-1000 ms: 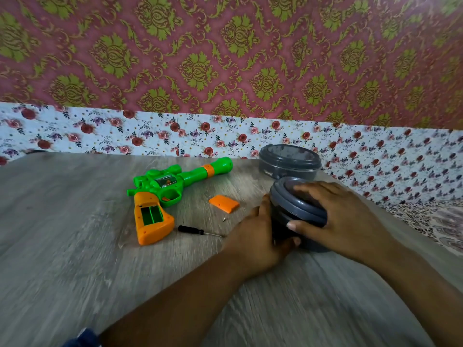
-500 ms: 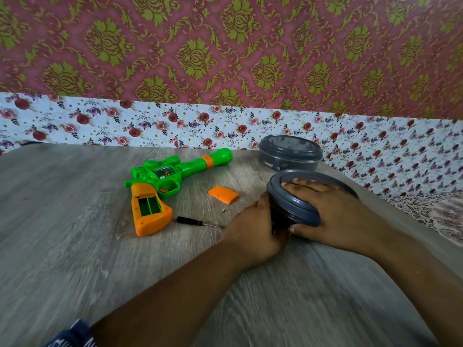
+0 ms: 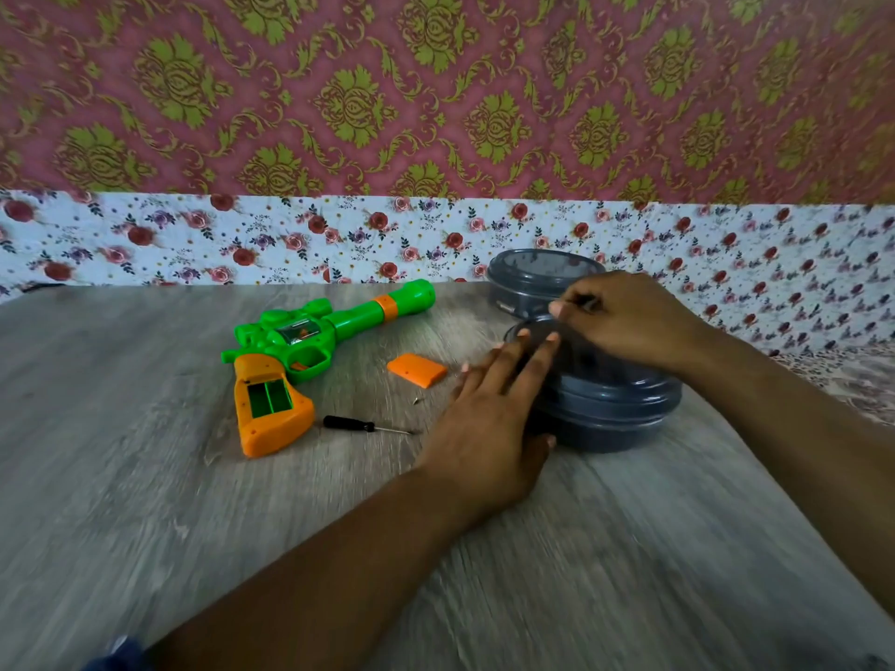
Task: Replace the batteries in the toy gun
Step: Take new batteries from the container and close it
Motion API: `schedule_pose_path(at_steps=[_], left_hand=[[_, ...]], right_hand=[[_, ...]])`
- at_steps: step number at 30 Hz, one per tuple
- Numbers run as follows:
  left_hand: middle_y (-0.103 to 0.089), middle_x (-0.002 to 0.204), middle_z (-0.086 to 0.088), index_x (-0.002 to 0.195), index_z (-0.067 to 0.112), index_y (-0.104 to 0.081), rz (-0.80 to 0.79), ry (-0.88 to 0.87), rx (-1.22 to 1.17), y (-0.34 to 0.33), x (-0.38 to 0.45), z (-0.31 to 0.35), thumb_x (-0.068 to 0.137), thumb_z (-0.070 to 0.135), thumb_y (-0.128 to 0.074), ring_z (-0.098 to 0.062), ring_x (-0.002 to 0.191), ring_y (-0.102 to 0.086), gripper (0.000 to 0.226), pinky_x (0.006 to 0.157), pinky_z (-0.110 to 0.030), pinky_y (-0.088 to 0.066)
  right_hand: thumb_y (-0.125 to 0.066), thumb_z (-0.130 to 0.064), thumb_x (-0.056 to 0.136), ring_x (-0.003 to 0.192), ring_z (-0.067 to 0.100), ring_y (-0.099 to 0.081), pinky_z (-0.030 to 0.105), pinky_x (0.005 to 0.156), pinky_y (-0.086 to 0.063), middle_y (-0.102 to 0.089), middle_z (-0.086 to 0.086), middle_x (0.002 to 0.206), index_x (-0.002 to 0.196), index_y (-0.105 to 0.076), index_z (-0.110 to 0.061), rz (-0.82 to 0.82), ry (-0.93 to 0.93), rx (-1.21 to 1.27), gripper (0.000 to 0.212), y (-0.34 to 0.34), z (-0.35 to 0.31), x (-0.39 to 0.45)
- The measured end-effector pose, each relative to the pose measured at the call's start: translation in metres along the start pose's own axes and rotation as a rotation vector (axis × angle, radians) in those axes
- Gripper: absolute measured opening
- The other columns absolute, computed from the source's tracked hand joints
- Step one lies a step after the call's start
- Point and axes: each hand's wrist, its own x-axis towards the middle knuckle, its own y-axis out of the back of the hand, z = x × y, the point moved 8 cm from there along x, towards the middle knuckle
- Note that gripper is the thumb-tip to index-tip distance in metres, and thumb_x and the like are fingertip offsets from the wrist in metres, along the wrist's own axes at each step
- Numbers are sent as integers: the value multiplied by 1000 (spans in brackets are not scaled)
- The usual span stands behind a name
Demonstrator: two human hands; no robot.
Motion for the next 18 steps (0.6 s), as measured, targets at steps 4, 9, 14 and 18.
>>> schedule_pose_path(at_steps=[4, 9, 14, 18], left_hand=[[0, 160, 3, 150, 30, -5, -51, -5, -31, -8, 0, 0, 87, 37, -56, -21, 146, -3, 80, 120, -41, -12], [-17, 157, -2, 146, 25, -28, 0, 17, -94, -5, 1, -1, 82, 32, -64, -25, 144, -17, 73, 117, -41, -22], [-41, 145, -4, 134, 22, -48, 130, 25, -77, 4, 5, 2, 77, 22, -71, -28, 134, -38, 61, 113, -39, -28], [-53, 130, -2, 123, 23, -56, 184, 31, -74, 8, 10, -1, 71, 23, -75, -30, 117, -49, 56, 99, -40, -40]], right_hand=[[-38, -46, 95, 121, 23, -48, 31, 98, -34, -51, 4, 136, 125, -53, -26, -279, -39, 20, 40, -35, 12, 10], [-24, -58, 93, 121, 25, -48, 34, 94, -35, -48, 4, 140, 126, -51, -31, -355, -140, -75, 51, -54, 29, 23], [-20, -50, 97, 133, 29, -35, 35, 106, -28, -33, 12, 150, 141, -34, -19, -267, -218, -108, 55, -56, 39, 47], [-19, -53, 96, 129, 32, -40, 36, 103, -31, -37, 15, 147, 139, -38, -16, -280, -289, -50, 60, -64, 49, 53]])
